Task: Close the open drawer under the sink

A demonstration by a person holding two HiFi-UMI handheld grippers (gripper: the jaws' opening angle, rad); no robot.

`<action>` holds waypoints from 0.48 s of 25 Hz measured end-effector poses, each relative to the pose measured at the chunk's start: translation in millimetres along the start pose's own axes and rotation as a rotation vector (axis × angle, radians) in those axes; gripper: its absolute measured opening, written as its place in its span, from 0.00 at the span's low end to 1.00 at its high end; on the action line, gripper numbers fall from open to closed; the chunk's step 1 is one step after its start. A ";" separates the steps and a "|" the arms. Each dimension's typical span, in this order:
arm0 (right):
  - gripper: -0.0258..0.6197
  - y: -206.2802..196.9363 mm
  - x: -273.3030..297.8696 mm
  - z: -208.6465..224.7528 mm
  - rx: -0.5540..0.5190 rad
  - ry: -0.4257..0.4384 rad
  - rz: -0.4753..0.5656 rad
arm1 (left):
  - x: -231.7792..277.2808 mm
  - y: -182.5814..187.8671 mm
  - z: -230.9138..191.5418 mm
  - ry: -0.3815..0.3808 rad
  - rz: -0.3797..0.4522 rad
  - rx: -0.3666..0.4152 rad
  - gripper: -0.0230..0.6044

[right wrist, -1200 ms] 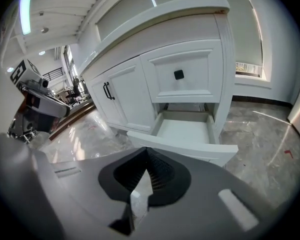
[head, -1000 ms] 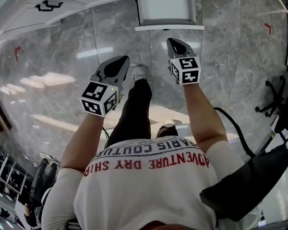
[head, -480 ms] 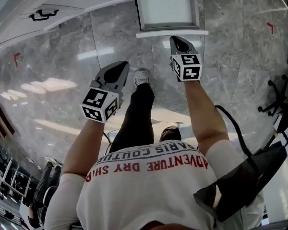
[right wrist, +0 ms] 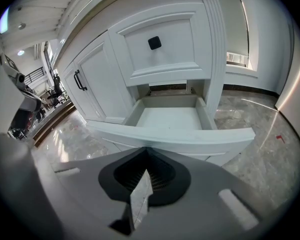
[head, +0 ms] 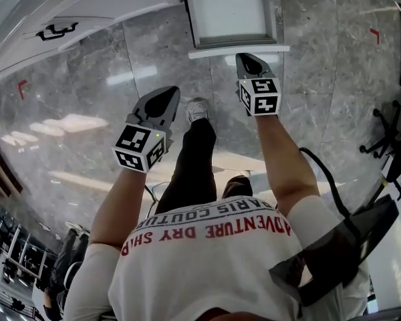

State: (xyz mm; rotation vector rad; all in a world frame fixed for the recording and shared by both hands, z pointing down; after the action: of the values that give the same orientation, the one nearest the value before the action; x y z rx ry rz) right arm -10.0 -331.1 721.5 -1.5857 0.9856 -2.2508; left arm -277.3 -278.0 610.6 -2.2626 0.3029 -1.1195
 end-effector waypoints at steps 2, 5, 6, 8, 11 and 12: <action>0.04 1.4 1.4 0.2 0.003 -0.005 -0.001 | 1.8 2.2 -1.8 -0.004 -0.001 0.001 0.04; 0.04 5.6 4.5 0.9 0.006 -0.013 0.004 | 3.4 5.3 -5.0 -0.009 -0.004 0.004 0.04; 0.04 7.5 5.9 1.4 0.005 -0.016 0.006 | 3.9 6.5 -6.3 -0.009 -0.005 0.006 0.04; 0.04 12.2 8.8 3.1 0.005 -0.022 0.013 | 5.1 8.7 -9.2 -0.009 -0.005 0.007 0.04; 0.04 19.3 14.0 5.3 0.015 -0.029 0.022 | 5.8 11.0 -14.9 -0.007 -0.001 0.003 0.04; 0.04 21.9 16.1 6.0 0.018 -0.031 0.024 | 6.1 11.8 -17.1 -0.006 0.000 0.002 0.04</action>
State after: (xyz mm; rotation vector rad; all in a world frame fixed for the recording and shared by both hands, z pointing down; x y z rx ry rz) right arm -15.3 -358.4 721.1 -1.5879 0.9684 -2.2060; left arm -286.3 -297.2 615.6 -2.2636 0.2992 -1.1118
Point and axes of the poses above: the fingertips, and each gripper's own axes: x forward along the fingers, z to its right, y out of its top, the point moved 10 cm from there along -x, backward along the fingers, and after that the axes turned 1 degree about -x, right-handed, at the moved point
